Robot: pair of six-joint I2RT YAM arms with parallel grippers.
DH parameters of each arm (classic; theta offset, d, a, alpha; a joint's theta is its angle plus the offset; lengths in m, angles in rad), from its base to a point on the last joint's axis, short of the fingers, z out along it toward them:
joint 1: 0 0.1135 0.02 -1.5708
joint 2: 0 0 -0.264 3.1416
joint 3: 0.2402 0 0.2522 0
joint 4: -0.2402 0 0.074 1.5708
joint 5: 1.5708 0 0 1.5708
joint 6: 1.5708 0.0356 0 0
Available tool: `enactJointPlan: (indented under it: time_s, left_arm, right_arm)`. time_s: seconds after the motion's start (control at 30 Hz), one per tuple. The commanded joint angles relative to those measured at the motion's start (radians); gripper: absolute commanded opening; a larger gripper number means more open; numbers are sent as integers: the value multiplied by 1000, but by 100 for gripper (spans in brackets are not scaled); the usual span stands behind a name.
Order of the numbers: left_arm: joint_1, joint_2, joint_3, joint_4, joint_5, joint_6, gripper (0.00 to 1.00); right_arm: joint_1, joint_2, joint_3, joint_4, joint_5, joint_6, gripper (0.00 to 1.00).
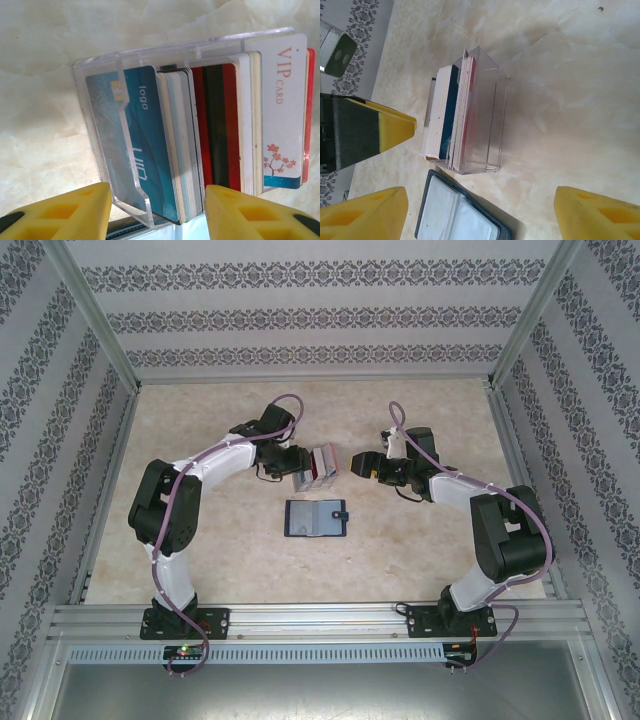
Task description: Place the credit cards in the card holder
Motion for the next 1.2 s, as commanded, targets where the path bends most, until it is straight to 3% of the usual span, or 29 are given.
enactJointPlan:
  time_s: [0.0,0.67,1.17]
  left_arm:
    - [-22,-21,25,-4,-41,-6,54]
    - [-57,88,40,142,49,-77,51]
    - [-61,81,64,147,76,-67,33]
  right_arm:
    - [-9,-3,13,-11,10,-28,77]
    - [-9,8,10,-8,16,-34,77]
    - [-10,12,9,-5,15,-32,77]
